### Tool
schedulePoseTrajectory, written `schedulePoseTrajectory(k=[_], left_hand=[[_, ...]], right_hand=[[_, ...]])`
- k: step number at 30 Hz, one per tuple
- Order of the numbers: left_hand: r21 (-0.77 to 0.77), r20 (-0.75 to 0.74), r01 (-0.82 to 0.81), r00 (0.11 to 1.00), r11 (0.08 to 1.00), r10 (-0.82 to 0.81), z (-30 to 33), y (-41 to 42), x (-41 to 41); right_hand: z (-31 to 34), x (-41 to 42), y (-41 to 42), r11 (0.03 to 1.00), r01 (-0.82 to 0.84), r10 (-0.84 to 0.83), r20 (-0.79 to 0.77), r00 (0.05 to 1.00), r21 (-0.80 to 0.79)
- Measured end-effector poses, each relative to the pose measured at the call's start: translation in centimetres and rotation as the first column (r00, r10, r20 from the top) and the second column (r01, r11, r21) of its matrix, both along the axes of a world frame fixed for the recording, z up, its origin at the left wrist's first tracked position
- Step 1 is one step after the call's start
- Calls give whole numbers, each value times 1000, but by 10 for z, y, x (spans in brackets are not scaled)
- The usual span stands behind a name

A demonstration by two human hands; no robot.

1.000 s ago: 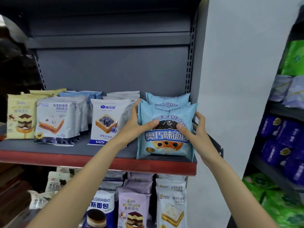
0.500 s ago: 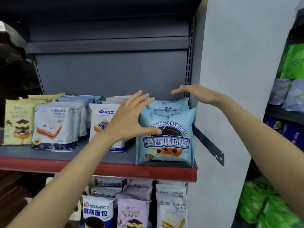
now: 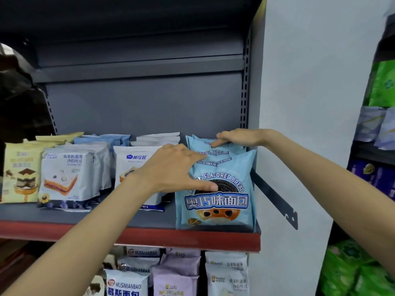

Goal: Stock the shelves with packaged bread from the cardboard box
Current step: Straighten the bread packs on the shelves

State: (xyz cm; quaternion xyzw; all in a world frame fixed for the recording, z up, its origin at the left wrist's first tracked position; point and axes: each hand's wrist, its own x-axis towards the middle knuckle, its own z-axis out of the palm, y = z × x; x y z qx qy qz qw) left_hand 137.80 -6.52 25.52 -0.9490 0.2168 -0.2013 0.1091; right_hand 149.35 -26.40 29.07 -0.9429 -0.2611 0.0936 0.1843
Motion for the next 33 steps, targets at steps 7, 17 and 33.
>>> schedulePoseTrajectory(k=[7, 17, 33], left_hand=[[-160, 55, 86, 995, 983, -78, -14, 8, -1], [-250, 95, 204, 978, 946, -186, -21, 9, -5], [-148, -56, 101, 992, 984, -111, -8, 10, 11]], right_hand=[[0, -9, -5, 955, -295, 265, 426, 865, 5], [10, -14, 32, 907, -206, 309, 249, 918, -367], [14, -9, 22, 950, -142, 216, 256, 942, -280]])
